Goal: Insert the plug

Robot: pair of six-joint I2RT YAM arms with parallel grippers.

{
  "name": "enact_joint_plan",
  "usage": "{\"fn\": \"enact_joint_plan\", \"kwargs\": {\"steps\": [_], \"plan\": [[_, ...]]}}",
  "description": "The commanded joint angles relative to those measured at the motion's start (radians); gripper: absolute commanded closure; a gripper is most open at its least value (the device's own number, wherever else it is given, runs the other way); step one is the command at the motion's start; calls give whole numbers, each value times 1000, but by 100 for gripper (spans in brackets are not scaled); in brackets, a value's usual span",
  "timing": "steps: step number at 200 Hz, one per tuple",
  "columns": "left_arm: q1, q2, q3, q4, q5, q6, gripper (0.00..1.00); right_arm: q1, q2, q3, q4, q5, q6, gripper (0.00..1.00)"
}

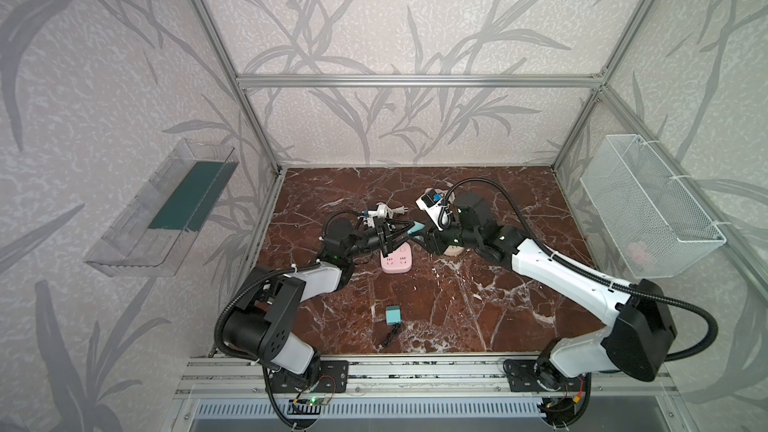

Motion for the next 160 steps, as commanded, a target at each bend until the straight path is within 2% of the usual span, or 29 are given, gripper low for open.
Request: {"fn": "enact_joint_plan", "kwargs": {"steps": [1, 14, 49, 82, 91, 104, 127, 144, 160], "plan": [[-3, 2, 29, 74, 22, -43, 100, 15, 16, 32, -19, -21, -7, 54], [-3, 4, 28, 75, 22, -41, 100, 15, 18, 34, -15, -21, -4, 58], [-3, 14, 28, 73, 23, -32, 100, 15, 20, 37, -1, -34, 18, 84], [9, 28, 19, 73, 24, -23, 100, 15, 29, 57, -13, -34, 48, 94], [23, 25, 14, 72, 28, -23, 100, 15, 36, 67, -24, -33, 60, 99], [50, 16, 9, 53, 32, -13, 83, 15, 42, 81, -37, -40, 77, 100], [94, -16, 13, -46, 54, 45, 61, 15, 49, 94, -44, -49, 115, 100], [130, -55, 24, -175, 67, 122, 43, 15, 60, 115, -70, -46, 141, 100], [174, -108, 41, -362, 72, 231, 33, 15, 72, 138, -99, -43, 165, 100]]}}
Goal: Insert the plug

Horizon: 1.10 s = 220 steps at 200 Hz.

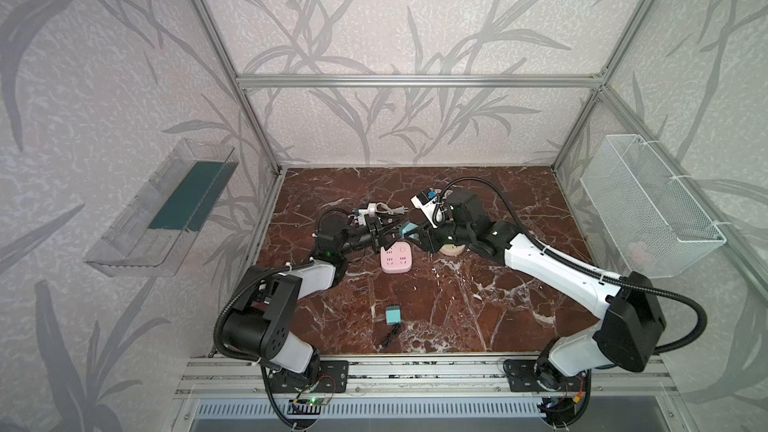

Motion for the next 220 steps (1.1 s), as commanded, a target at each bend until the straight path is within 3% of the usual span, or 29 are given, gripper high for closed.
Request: {"fn": "enact_joint_plan", "kwargs": {"steps": [1, 21, 37, 59, 84, 104, 131, 189, 220], "plan": [[53, -87, 40, -243, 41, 154, 32, 4, 12, 57, -43, -23, 68, 100], [112, -157, 99, -586, 38, 371, 26, 5, 21, 80, -70, -20, 91, 100], [145, -201, 193, -962, -16, 607, 25, 6, 37, 120, -123, -2, 113, 100], [156, -222, 361, -1421, -208, 918, 24, 10, 67, 186, -208, 25, 148, 100], [156, -213, 493, -1695, -477, 1126, 23, 25, 108, 270, -313, 84, 176, 100], [157, -205, 544, -1783, -662, 1213, 22, 36, 162, 357, -415, 112, 203, 100], [158, -193, 585, -1820, -800, 1284, 22, 55, 254, 491, -567, 185, 251, 100], [158, -179, 543, -1772, -744, 1300, 23, 88, 469, 845, -882, 363, 396, 100], [158, -196, 511, -1744, -707, 1287, 23, 86, 653, 1116, -1077, 304, 421, 100]]}}
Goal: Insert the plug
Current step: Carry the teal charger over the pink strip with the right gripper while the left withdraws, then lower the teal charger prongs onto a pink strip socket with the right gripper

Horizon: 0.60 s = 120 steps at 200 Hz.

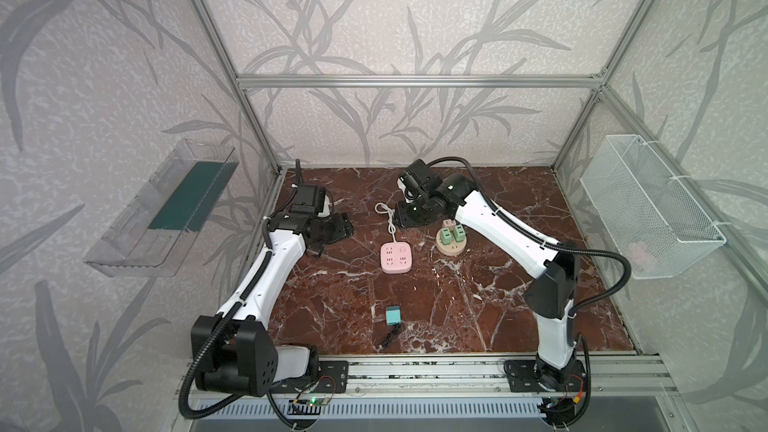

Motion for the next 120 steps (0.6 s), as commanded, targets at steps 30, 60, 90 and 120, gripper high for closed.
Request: {"fn": "enact_joint_plan", "kwargs": {"steps": [30, 60, 90, 120], "plan": [[4, -29, -34, 3, 25, 19, 23, 7, 302, 447, -387, -59, 46, 100], [4, -37, -48, 8, 46, 18, 23, 5, 443, 669, -502, -75, 62, 100], [4, -31, -51, 10, 61, 19, 23, -8, 459, 637, -491, -110, 78, 100], [6, -24, -52, 16, 74, 16, 24, -12, 469, 606, -482, -129, 79, 100]]}}
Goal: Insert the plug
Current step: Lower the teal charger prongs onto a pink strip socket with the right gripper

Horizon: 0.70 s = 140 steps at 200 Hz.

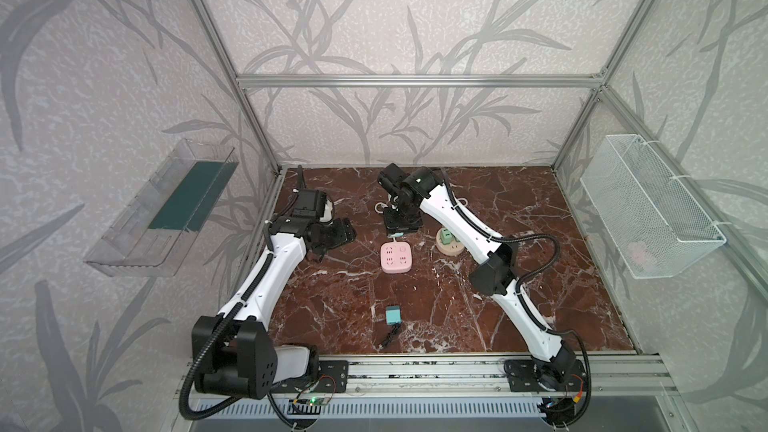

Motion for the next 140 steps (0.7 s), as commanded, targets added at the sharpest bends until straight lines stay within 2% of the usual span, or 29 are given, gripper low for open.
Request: {"fn": "enact_joint_plan", "kwargs": {"steps": [1, 37, 140], "plan": [[5, -11, -9, 2, 19, 16, 24, -8, 5, -9, -39, -31, 12, 100], [6, 0, -13, 14, 46, 9, 23, -8, 33, -10, -41, -53, 58, 100], [13, 13, -21, 27, 68, 2, 23, -8, 106, -4, -20, -99, 75, 100]]}}
